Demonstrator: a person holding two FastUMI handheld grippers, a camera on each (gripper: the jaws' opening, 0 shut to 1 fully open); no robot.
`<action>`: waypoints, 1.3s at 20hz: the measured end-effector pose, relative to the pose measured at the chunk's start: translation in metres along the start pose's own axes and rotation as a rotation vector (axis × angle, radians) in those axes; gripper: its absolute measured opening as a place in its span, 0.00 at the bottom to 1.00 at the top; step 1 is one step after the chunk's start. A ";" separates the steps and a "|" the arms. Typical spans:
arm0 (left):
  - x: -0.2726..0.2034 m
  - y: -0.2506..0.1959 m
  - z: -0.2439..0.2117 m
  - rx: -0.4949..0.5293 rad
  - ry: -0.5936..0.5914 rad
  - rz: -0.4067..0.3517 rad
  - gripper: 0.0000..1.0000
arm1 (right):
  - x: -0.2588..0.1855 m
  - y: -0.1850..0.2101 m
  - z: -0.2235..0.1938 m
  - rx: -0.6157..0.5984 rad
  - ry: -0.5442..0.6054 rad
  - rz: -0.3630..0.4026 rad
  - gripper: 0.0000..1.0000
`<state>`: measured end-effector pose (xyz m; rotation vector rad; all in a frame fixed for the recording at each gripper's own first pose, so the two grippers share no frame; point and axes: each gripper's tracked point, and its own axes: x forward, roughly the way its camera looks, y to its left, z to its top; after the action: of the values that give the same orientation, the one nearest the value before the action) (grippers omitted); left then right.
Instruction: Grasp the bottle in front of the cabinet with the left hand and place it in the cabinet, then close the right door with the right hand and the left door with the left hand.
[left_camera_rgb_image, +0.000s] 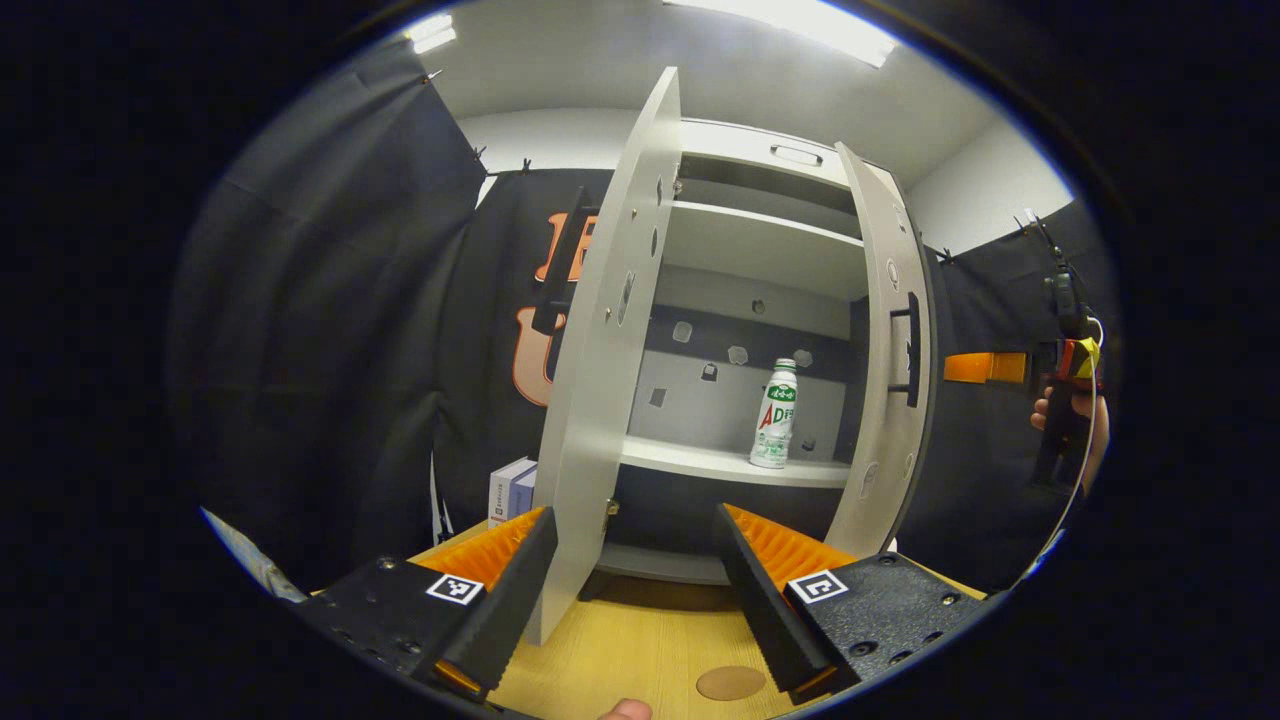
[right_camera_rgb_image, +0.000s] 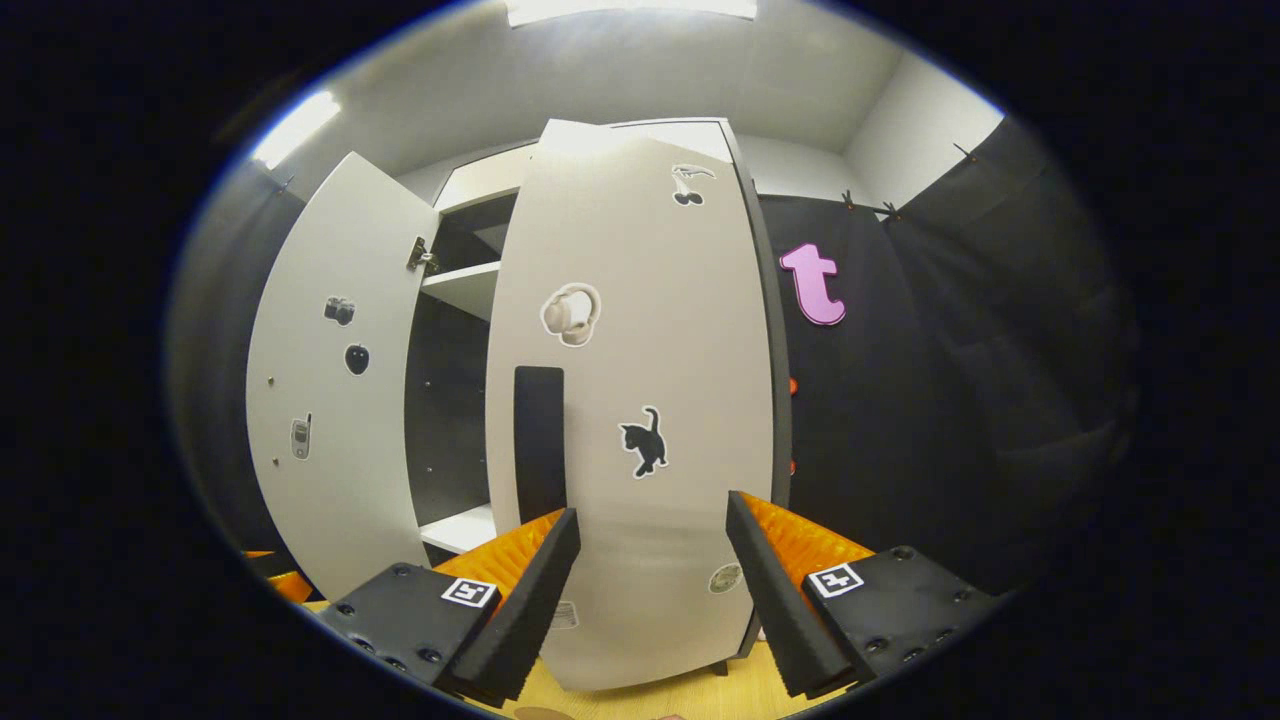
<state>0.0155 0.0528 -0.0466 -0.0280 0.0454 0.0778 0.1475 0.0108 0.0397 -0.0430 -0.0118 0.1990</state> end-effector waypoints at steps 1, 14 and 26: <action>0.000 0.003 0.002 0.001 -0.008 0.009 0.96 | 0.001 0.003 -0.001 -0.003 0.006 0.006 0.97; -0.010 0.092 0.039 -0.045 -0.110 0.276 0.95 | 0.028 0.017 -0.010 -0.005 0.052 -0.022 0.97; 0.029 0.147 0.064 -0.002 -0.162 0.389 0.95 | 0.035 0.017 -0.009 0.042 0.053 -0.066 0.97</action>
<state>0.0355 0.2036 0.0119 -0.0144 -0.1118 0.4682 0.1782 0.0339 0.0300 -0.0065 0.0438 0.1318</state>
